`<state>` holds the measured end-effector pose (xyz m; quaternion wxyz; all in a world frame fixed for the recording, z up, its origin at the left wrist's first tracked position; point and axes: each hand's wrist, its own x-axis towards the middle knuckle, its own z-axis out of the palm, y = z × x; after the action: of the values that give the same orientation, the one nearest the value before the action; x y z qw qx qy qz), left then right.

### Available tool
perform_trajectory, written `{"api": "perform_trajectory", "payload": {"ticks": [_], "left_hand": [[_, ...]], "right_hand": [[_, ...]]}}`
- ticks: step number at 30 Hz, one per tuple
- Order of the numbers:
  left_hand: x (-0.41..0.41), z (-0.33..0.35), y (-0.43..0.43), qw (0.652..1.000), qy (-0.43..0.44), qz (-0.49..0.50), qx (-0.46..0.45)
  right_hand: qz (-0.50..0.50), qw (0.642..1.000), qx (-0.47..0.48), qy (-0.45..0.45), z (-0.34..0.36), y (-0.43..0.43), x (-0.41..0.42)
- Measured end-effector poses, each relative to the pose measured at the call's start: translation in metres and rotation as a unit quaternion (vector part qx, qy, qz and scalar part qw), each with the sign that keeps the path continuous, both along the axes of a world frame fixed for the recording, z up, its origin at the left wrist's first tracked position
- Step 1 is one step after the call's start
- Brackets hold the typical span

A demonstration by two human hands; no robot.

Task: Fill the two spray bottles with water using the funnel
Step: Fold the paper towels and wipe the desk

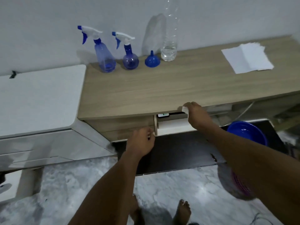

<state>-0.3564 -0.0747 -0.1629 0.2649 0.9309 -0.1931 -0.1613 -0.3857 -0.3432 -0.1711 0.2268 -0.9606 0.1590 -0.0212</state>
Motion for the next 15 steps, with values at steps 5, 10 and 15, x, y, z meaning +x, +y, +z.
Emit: {"api": "perform_trajectory", "payload": {"ticks": [5, 10, 15], "left_hand": [[-0.032, 0.024, -0.098, 0.997, 0.051, -0.044, -0.044], [-0.059, 0.052, -0.176, 0.985, 0.115, -0.120, -0.053], [-0.071, 0.068, -0.216, 0.969, 0.145, -0.191, -0.056]], "right_hand": [[-0.156, 0.909, 0.378, 0.077, 0.058, -0.038, -0.055], [-0.120, 0.924, 0.318, 0.177, 0.088, -0.085, -0.102], [-0.167, 0.949, 0.235, 0.130, 0.100, -0.121, -0.143]]}}
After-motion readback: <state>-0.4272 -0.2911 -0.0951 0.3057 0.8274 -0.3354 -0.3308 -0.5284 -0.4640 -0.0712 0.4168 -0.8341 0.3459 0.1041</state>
